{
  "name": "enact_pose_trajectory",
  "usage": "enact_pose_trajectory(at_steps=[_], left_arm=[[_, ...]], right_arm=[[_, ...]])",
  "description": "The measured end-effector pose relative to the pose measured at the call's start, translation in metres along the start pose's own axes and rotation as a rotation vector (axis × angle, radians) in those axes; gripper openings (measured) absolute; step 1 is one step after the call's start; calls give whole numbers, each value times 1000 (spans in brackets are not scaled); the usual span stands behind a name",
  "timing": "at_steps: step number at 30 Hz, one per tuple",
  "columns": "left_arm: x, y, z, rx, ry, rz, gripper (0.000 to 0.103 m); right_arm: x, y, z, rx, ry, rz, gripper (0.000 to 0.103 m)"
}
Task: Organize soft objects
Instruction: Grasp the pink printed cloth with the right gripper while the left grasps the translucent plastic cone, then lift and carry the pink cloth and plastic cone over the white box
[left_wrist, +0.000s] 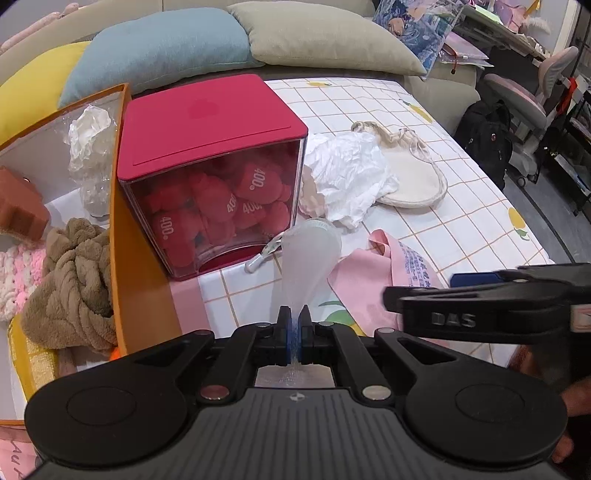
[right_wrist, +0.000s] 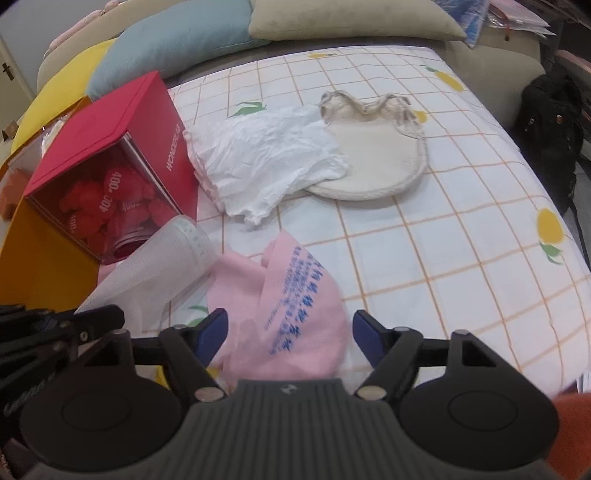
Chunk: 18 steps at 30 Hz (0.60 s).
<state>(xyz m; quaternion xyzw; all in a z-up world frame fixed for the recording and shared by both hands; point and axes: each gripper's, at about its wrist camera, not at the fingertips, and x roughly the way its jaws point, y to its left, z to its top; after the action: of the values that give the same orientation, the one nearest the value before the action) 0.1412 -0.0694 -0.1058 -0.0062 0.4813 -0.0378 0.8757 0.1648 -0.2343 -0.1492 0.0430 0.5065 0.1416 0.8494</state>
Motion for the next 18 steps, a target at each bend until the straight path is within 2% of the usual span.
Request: enact_pose_trajectory(at_steps=[7,8,11,13,15,16,18], left_arm=[[2,2,1,-12,-5,-16,3],[2,2,1,-12,-4,-17,3],[1,2,1,-19,0,-22,3],[-1,2,0,-24,0,-24,3],[-2,3,0,-28,0,-27,3],[-3,2,0,-29,-2,-29,3],[-6,2,0,-29,-8,-33,3]], right_arm=[[16,10,0,-61,20,-34,73],[16,11,-1,-71,19,-43,70],[14,16,-3,-108,2,-84,47],[13,19,-4,-131,-3,-85,36],[13,23,-5,-154,-5,-87,11],[12,24,-6,-163,-4,-86,6],[12,24,-6,-167,-2,-81,5]])
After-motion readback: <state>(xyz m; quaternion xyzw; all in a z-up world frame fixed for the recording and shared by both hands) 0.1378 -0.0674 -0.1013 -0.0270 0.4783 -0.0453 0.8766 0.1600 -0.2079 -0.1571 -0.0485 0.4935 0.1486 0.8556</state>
